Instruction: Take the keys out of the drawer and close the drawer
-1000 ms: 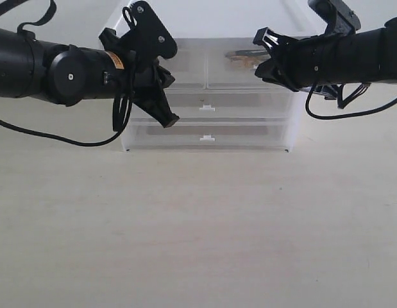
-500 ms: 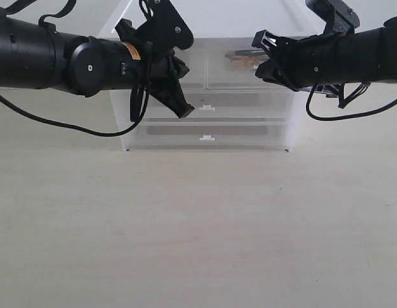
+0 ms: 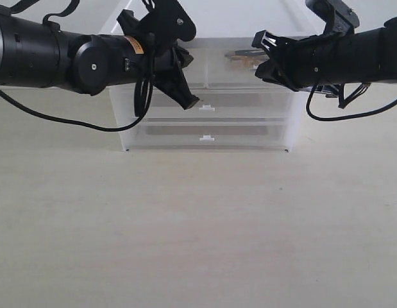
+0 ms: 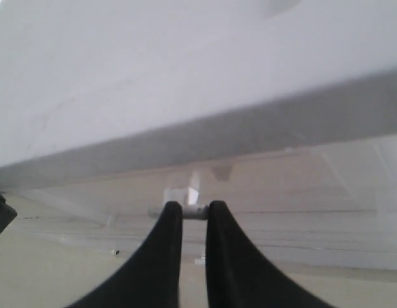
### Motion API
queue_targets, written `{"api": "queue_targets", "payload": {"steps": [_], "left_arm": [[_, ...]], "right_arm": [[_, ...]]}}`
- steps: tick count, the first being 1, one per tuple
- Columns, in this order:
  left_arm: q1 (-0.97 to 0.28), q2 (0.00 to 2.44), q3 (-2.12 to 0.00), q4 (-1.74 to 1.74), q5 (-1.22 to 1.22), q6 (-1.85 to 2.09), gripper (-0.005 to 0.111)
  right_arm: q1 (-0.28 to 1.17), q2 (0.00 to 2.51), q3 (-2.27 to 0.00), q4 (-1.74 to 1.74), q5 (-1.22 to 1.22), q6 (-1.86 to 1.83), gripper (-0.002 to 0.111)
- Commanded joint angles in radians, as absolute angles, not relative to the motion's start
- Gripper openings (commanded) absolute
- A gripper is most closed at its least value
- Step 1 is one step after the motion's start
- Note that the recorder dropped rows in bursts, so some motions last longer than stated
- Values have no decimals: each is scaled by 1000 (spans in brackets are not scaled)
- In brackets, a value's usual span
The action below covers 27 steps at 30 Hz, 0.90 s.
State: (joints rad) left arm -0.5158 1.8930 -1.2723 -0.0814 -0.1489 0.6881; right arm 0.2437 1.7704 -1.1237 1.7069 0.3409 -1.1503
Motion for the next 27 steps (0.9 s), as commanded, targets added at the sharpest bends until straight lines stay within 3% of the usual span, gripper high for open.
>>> {"api": "queue_targets", "payload": {"steps": [1,20,27], "left_arm": [[-520,1892,-1280,-89,-186,687,4],[-520,1892,-1280,-89,-174,687,4],[-520,1892,-1280,-89,-171,687,4]], "right_arm": [[253,1764,-1129,1650,428,-1130,0],[259,1650,-1096,1341,463,-911,0],[271,1521,-906,1334,266,-1122,0]]}}
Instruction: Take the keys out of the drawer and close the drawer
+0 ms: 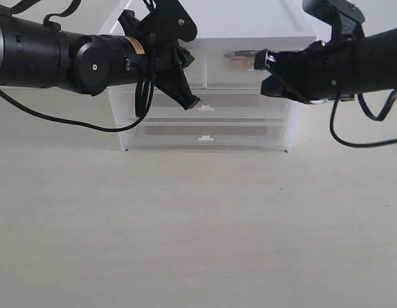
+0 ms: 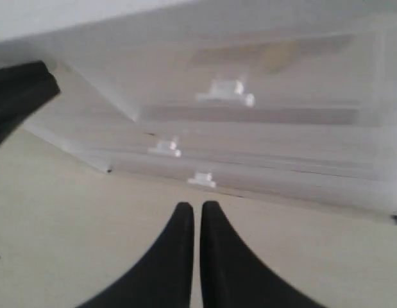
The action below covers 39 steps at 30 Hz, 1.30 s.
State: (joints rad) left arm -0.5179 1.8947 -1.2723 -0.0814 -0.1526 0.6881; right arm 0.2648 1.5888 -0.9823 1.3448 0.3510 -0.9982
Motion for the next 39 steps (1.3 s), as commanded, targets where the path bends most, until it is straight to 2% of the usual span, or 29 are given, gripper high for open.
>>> {"api": "queue_targets", "payload": {"steps": [1,7,16,21,27,32,35,39], "left_arm": [[-520,1892,-1280,-91,-171,687,4],[-520,1892,-1280,-91,-164,687,4],[-520,1892,-1280,-91,-162,687,4],[-520,1892,-1280,-91,-162,687,4],[-520,1892,-1280,-91,-162,687,4],[-520,1892,-1280,-91,-160,687,4],[-520,1892,-1280,-91,-160,687,4],[-520,1892,-1280,-91,-157,687,4]], "right_arm": [[277,1510,-895,1336,266,-1162,0],[362,1498,-857,1338,191,-1326,0],[636,1498,-819,1296,-343,-1308,0],[719,1498,-752,1105,-570,-958,0],[727,1498,-638,904,-759,-460,0],[727,1498,-520,696,-977,127,0],[727,1498,-483,602,-1044,457,0],[718,1500,-481,580,-1053,642,0]]}}
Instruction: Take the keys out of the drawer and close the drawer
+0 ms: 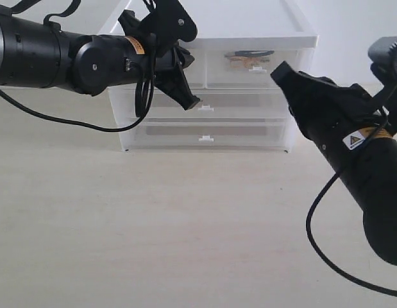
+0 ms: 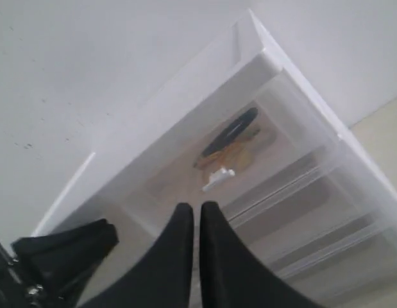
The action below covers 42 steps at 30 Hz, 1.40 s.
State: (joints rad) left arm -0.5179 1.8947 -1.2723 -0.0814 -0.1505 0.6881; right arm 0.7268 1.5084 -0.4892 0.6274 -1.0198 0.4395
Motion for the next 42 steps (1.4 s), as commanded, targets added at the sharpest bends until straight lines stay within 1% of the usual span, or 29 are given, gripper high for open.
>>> {"api": "queue_targets", "payload": {"steps": [1,5,10,14,17,19,25,34,38,42], "left_arm": [[-520,1892,-1280,-89,-158,687,4],[-520,1892,-1280,-89,-158,687,4],[-520,1892,-1280,-89,-158,687,4],[-520,1892,-1280,-89,-158,687,4],[-520,1892,-1280,-89,-156,687,4],[-520,1892,-1280,-89,-153,687,4],[-520,1892,-1280,-89,-139,687,4],[-520,1892,-1280,-89,-128,687,4],[-520,1892,-1280,-89,-126,687,4],[-520,1892,-1280,-89,-126,687,4]], "right_arm": [[705,1500,-481,553,-1048,713,0],[624,1562,-481,390,-1064,1090,0],[530,1738,-483,267,-1221,1475,0],[498,1880,-563,104,-1221,1601,0],[498,1968,-660,43,-1221,1590,0],[498,1998,-718,36,-1221,1515,0],[498,2007,-811,38,-1221,1440,0],[498,2007,-801,30,-1221,1413,0],[498,1998,-742,0,-1221,1399,0],[498,1955,-667,45,-1221,1290,0]]}}
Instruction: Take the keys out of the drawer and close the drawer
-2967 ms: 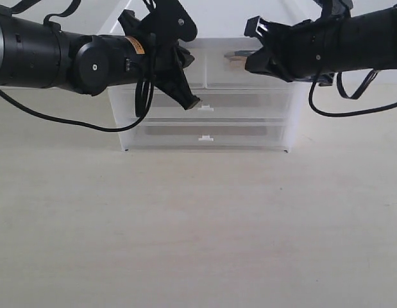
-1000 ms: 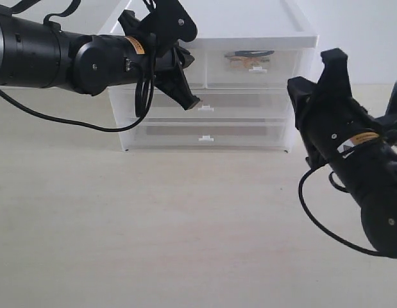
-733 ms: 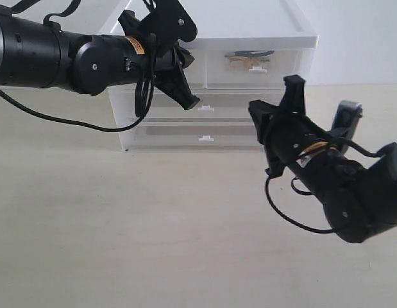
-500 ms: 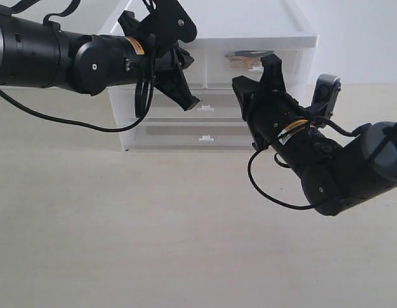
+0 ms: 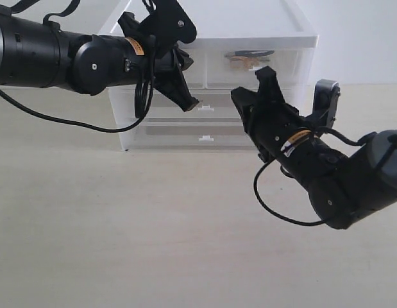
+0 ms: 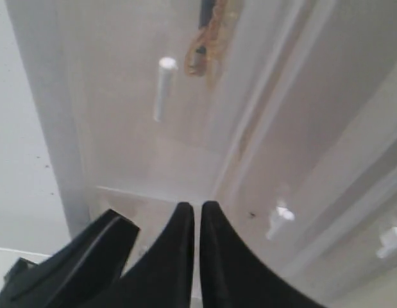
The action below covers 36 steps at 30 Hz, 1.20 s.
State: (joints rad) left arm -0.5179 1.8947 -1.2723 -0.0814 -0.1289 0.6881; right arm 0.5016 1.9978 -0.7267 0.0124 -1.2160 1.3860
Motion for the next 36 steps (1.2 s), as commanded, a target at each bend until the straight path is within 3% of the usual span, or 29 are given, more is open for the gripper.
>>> {"api": "queue_targets", "payload": {"steps": [1,6,8,14,16,36], "left_arm": [[-520,1892,-1280,-89,-126,687,4],[-520,1892,-1280,-89,-126,687,4],[-520,1892,-1280,-89,-126,687,4],[-520,1892,-1280,-89,-121,687,4],[-520,1892,-1280,-89,-124,687,4],[-520,1892,-1280,-89,-126,684,4]], "right_arm": [[498,1942,-660,63,-1221,1279,0],[498,1926,-655,80,-1221,1278,1],[498,1928,-655,83,-1221,1299,6],[498,1928,-655,155,-1221,1328,41],[498,1928,-655,191,-1221,1349,46],[498,1928,-818,253,-1116,1385,45]]}}
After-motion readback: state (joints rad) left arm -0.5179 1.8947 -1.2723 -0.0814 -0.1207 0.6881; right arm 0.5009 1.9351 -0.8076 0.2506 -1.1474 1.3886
